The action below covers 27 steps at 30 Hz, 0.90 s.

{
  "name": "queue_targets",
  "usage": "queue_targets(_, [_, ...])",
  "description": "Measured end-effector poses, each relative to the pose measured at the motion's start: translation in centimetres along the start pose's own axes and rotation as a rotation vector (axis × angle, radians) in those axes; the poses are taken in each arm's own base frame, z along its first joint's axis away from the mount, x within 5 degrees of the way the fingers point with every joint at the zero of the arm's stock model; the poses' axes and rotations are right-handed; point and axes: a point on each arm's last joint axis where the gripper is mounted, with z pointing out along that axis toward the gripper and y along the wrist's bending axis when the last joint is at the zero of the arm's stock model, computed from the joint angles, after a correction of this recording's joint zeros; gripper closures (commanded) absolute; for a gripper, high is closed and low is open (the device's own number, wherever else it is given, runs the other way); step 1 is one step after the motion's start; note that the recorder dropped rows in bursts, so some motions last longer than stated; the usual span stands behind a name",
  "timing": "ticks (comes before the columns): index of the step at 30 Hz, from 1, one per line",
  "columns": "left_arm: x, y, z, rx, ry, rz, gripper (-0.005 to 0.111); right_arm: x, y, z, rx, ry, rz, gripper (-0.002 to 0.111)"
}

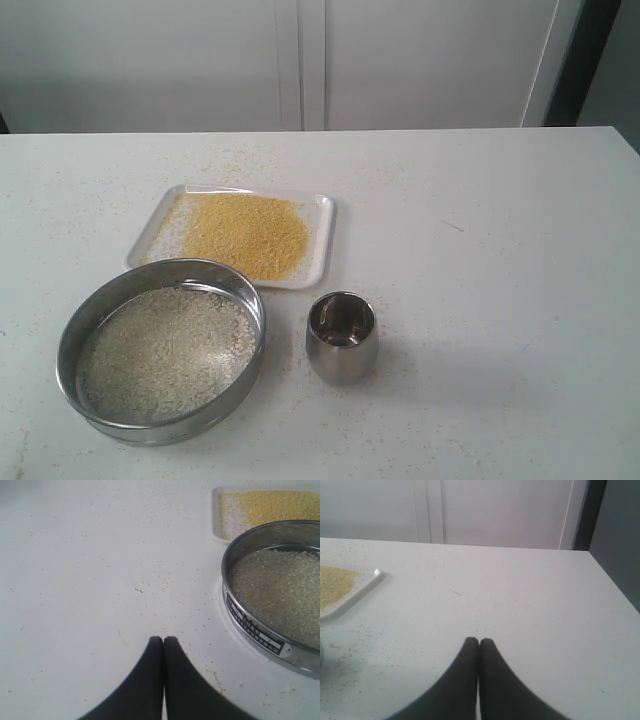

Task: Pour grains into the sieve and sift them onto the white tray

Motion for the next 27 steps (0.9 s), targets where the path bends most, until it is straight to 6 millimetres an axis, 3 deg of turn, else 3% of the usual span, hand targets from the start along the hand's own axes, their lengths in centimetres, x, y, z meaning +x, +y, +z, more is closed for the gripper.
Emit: queue_targets(27, [0.0, 0.0, 0.0, 0.0, 0.0, 0.0, 0.107, 0.74, 0.0, -0.03, 0.0, 0.081, 0.002, 0.108])
